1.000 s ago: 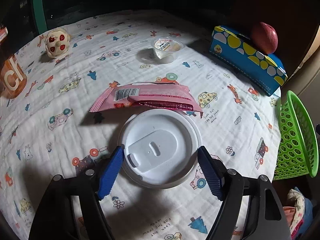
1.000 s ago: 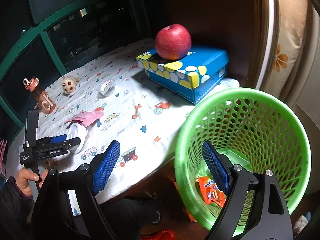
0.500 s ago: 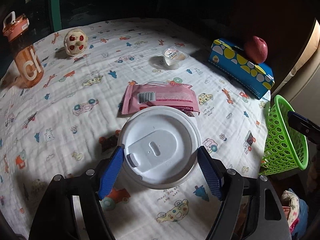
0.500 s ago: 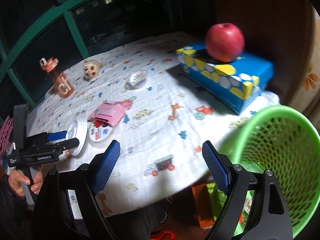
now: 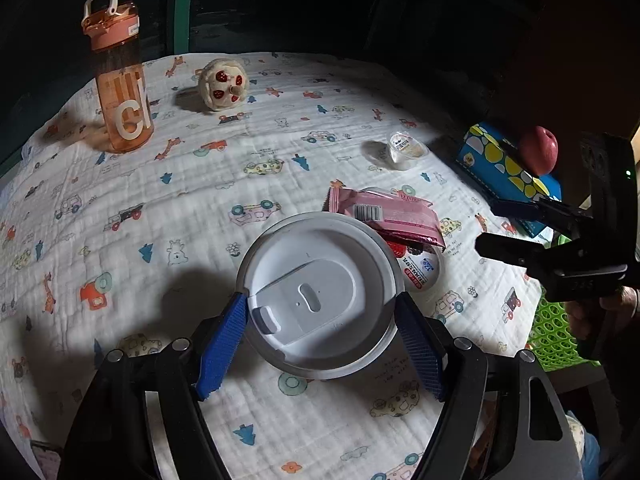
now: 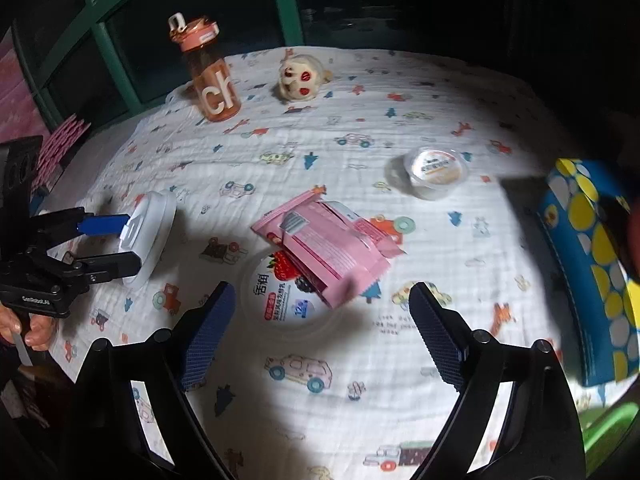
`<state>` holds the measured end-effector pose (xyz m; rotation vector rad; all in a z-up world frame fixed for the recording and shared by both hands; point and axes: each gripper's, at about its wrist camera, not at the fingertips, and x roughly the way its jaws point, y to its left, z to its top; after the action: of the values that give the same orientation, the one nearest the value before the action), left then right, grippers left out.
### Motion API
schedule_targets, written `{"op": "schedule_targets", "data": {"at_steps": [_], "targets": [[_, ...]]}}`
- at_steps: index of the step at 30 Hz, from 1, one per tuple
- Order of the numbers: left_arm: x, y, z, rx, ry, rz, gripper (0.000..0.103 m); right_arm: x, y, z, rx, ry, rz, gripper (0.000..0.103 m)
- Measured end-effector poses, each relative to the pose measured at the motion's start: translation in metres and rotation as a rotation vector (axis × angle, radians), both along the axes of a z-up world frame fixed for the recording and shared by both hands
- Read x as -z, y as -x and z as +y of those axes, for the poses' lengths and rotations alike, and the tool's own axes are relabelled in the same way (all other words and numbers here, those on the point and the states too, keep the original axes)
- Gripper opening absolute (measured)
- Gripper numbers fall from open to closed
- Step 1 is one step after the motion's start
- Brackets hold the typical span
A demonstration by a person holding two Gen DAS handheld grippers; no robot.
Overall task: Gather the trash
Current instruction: 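Grasp the pink wrapper with the right gripper while left holds the white lid, then carry pink wrapper and white lid to the basket and open both grippers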
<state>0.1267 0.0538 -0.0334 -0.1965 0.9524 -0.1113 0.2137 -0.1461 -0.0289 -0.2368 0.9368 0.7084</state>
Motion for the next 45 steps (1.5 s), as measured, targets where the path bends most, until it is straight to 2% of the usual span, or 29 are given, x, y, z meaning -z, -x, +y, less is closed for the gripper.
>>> {"op": "schedule_targets", "data": {"at_steps": [4, 13, 19, 22, 27, 32, 39, 45], "targets": [[0.002, 0.001, 0.008, -0.022, 0.01, 0.005, 0.072, 0.011, -0.024, 0.029, -0.091, 0.021, 0.027, 0.095], [0.011, 0.0, 0.027, -0.07, 0.025, 0.026, 0.072, 0.046, -0.062, 0.074, -0.223, 0.117, 0.074, 0.097], [0.016, -0.004, 0.033, -0.085, 0.036, 0.036, 0.072, 0.068, -0.076, 0.086, -0.23, 0.18, 0.098, 0.097], [0.018, -0.006, 0.032, -0.083, 0.037, 0.039, 0.072, 0.075, -0.085, 0.082, -0.197, 0.155, 0.137, 0.097], [0.021, -0.008, 0.03, -0.081, 0.041, 0.047, 0.072, 0.074, -0.088, 0.075, -0.175, 0.13, 0.142, 0.084], [0.02, -0.011, 0.028, -0.077, 0.048, 0.042, 0.072, 0.07, -0.09, 0.064, -0.13, 0.097, 0.153, 0.062], [0.014, -0.011, 0.021, -0.056, 0.051, 0.03, 0.072, 0.058, -0.082, 0.044, -0.052, 0.029, 0.138, 0.055], [0.003, -0.013, 0.007, -0.016, 0.051, 0.004, 0.072, 0.03, -0.065, 0.019, 0.026, -0.06, 0.098, 0.054]]}}
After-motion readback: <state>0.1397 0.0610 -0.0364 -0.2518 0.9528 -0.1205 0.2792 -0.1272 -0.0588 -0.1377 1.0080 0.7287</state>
